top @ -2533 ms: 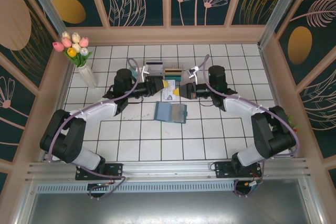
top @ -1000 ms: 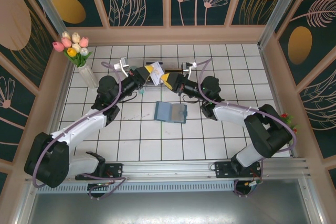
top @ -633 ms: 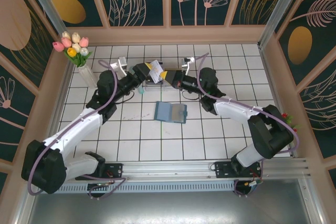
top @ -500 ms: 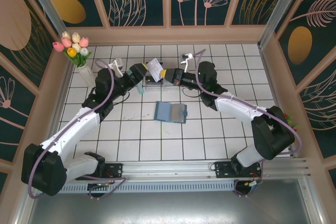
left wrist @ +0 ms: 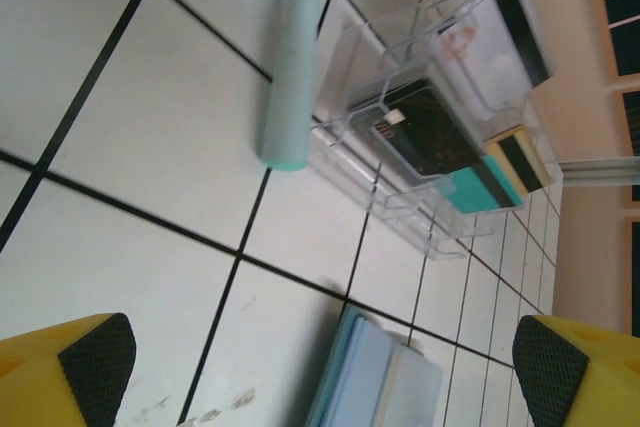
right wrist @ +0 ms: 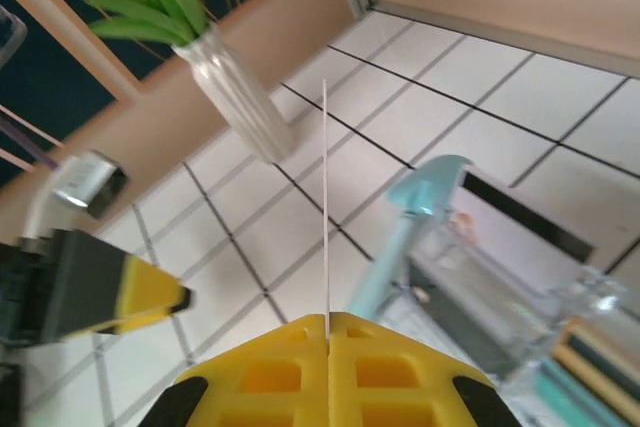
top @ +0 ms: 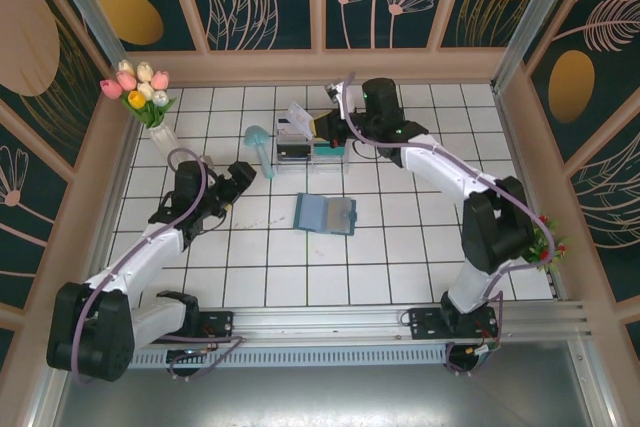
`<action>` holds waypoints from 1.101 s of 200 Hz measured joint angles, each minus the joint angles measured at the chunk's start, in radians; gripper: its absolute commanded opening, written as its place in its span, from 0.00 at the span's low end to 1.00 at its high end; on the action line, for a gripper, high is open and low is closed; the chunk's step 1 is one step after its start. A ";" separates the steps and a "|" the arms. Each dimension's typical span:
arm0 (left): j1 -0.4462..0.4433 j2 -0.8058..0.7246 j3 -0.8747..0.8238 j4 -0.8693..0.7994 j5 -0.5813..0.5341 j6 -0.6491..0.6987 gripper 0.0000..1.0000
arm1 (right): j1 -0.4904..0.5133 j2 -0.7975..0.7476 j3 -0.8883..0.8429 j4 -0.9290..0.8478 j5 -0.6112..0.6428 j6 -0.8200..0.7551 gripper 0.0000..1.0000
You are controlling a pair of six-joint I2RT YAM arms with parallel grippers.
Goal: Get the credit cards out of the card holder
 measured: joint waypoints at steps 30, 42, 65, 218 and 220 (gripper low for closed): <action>0.000 0.005 -0.013 0.017 0.029 -0.010 0.98 | -0.010 0.114 0.122 -0.102 -0.005 -0.194 0.00; 0.000 0.008 -0.014 0.026 0.040 -0.013 0.98 | -0.013 0.162 0.182 -0.134 -0.011 -0.264 0.00; 0.000 0.013 -0.019 0.042 0.052 -0.013 0.99 | -0.023 0.235 0.272 -0.185 -0.021 -0.395 0.00; 0.000 0.185 -0.008 0.080 0.104 0.005 0.98 | -0.072 0.518 0.636 -0.475 -0.165 -0.901 0.00; 0.000 0.187 -0.008 0.080 0.104 0.006 0.98 | -0.072 0.520 0.637 -0.475 -0.164 -0.902 0.00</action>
